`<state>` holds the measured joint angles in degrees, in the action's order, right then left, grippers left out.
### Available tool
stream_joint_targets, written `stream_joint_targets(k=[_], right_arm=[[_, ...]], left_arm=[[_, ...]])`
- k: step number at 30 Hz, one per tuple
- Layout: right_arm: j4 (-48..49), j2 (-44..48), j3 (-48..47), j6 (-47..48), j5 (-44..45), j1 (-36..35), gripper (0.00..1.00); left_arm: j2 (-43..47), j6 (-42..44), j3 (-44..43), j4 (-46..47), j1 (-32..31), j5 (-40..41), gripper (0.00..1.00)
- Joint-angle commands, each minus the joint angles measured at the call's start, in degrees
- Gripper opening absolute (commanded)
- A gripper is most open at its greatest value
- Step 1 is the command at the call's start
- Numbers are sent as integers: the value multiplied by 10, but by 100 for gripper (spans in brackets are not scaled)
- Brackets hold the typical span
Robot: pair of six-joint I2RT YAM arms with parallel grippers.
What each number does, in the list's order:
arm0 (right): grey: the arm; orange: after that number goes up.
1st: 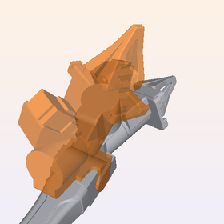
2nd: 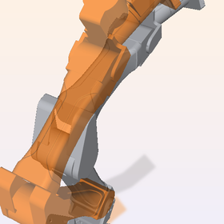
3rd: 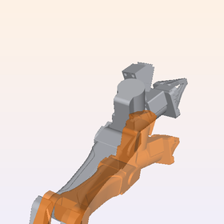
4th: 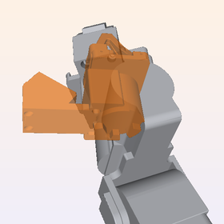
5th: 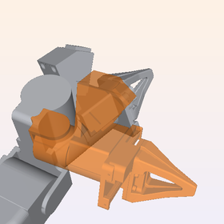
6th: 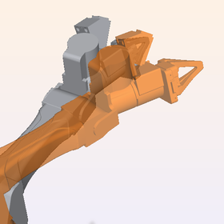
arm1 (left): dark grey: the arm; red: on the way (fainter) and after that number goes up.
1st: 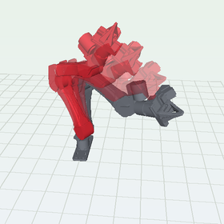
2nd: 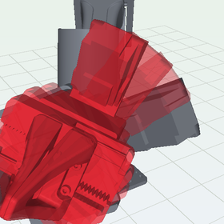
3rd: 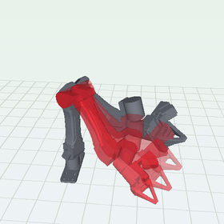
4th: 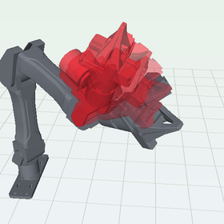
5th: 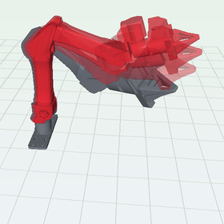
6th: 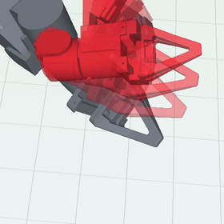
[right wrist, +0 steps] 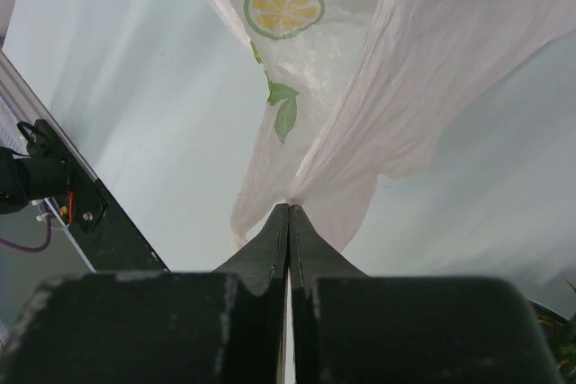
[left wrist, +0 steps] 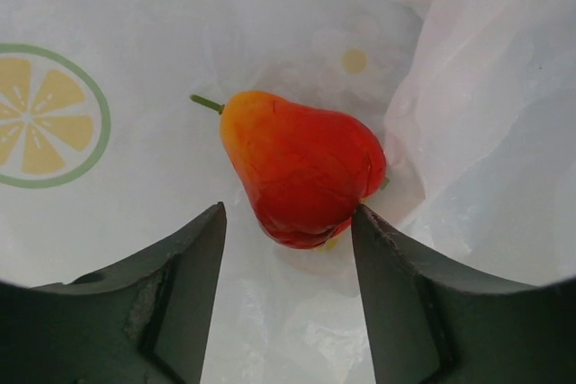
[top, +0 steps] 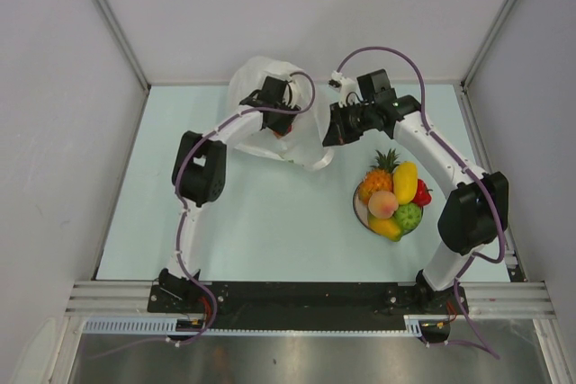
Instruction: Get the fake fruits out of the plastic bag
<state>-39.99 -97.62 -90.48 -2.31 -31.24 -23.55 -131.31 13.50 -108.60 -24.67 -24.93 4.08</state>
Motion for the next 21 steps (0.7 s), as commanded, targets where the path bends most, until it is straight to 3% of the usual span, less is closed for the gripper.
stream_joint_targets(k=[1,8,10,12,14,15,21], right_arm=[[10,-4,-28,5,4,-4,0],[9,-10,-37,6,9,-11,0],[10,-10,-36,7,10,-11,0],[9,-10,-35,8,11,-12,0],[9,-11,-35,8,13,-13,0],[8,-10,-35,9,13,-13,0],[10,-12,-37,9,14,-15,0]], left_arm=[[-13,-1,-35,-6,1,-28,62],[-32,17,-72,-21,2,-57,51],[-32,20,-72,-22,1,-65,40],[-29,21,-69,-21,2,-69,22],[-26,26,-65,-21,1,-73,18],[-24,28,-61,-19,1,-73,4],[16,20,-29,-20,1,-87,0]])
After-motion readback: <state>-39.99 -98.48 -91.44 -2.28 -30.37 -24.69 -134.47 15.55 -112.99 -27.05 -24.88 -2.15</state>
